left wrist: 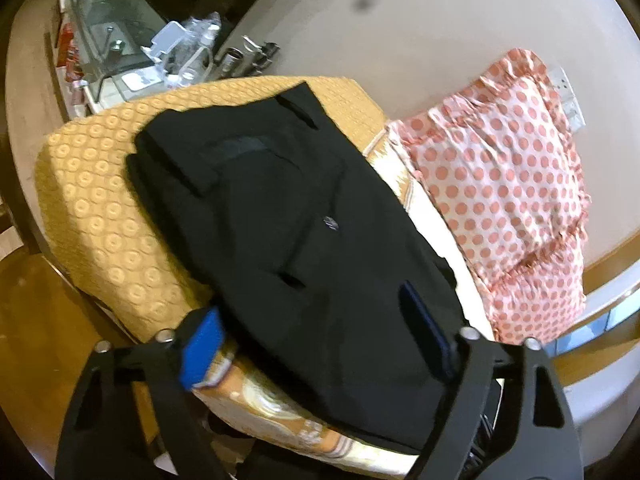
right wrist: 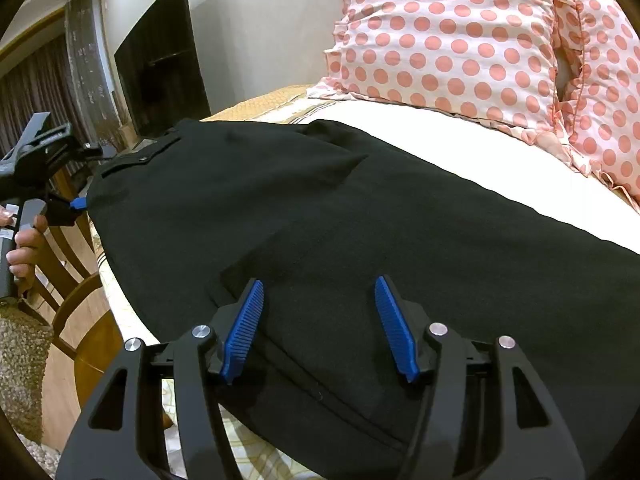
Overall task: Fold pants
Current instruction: 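Grasp the folded pants with the left gripper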
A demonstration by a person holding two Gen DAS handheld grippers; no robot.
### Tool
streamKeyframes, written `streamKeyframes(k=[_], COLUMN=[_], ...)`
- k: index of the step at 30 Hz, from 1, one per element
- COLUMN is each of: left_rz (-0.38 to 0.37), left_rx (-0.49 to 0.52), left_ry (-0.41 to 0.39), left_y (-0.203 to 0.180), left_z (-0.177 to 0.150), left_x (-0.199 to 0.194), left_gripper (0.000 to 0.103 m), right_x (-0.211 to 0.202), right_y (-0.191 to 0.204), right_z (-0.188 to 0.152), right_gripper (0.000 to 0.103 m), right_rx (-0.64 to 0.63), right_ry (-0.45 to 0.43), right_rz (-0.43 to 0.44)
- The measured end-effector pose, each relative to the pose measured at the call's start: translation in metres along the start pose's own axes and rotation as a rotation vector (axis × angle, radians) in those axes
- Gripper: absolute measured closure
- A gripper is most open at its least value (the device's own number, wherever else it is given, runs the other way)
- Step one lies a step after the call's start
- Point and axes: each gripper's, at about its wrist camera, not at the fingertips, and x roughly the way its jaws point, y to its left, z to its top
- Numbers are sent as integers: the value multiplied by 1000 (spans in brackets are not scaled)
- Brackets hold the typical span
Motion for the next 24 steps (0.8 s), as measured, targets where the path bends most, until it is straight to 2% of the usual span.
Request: streamKeyframes(k=[6, 7, 8, 10, 13, 19, 24], left_rz=[-29, -26, -9, 33, 61, 128, 125], left_rx=[-74, -78, -78, -58, -23, 145, 338], left_ry=[-39, -47, -55, -60, -79, -139, -192], left_y=[15, 16, 17, 18, 10, -32, -100], left_z=[5, 5, 5, 5, 4, 2, -6], left_x=[-3, -2, 0, 4, 2, -9, -24], left_gripper=[40, 48, 62, 78, 84, 88, 89], right_x=[1, -1, -1, -3, -8, -29, -59], right_y=[0, -1, -1, -2, -6, -26, -52], right_z=[0, -1, -1, -1, -3, -8, -15], right_gripper=[42, 41, 41, 39, 39, 38, 38], right_rx=[13, 19, 25, 39, 57, 135, 199], right_ry=[-5, -7, -9, -14, -21, -68, -142], right_rz=[7, 15, 19, 28, 43, 74, 40])
